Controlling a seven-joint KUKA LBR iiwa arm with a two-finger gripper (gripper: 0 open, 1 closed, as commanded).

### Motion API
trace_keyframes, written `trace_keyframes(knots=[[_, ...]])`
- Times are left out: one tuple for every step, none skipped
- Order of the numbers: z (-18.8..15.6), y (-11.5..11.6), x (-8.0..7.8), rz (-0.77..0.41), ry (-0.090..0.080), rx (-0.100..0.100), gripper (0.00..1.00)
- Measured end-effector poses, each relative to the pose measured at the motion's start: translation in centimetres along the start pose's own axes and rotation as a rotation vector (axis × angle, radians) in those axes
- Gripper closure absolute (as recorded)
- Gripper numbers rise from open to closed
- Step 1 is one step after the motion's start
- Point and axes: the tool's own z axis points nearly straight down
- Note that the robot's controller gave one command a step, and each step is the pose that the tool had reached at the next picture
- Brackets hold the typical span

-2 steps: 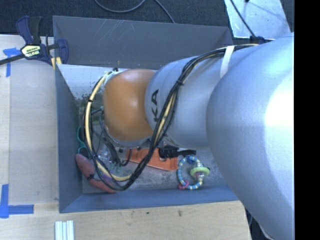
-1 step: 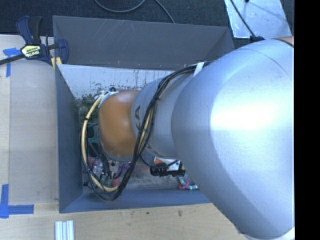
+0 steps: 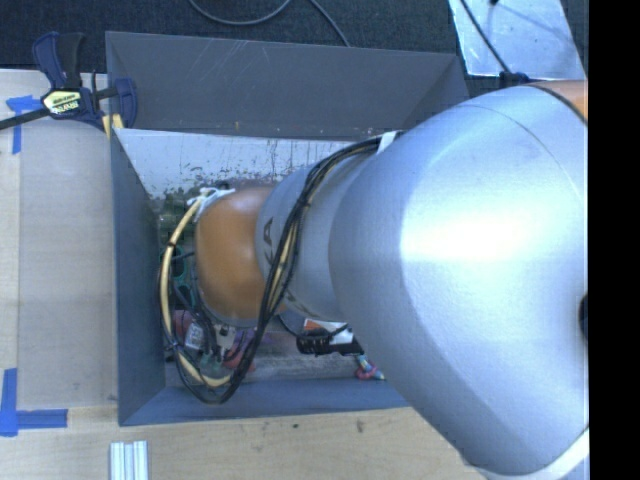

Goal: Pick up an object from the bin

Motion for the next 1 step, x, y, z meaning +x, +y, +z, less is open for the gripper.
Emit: trace_keyframes(knots=[[-0.06, -0.01, 0.03, -0.002, 0.0, 0.0, 1.0]])
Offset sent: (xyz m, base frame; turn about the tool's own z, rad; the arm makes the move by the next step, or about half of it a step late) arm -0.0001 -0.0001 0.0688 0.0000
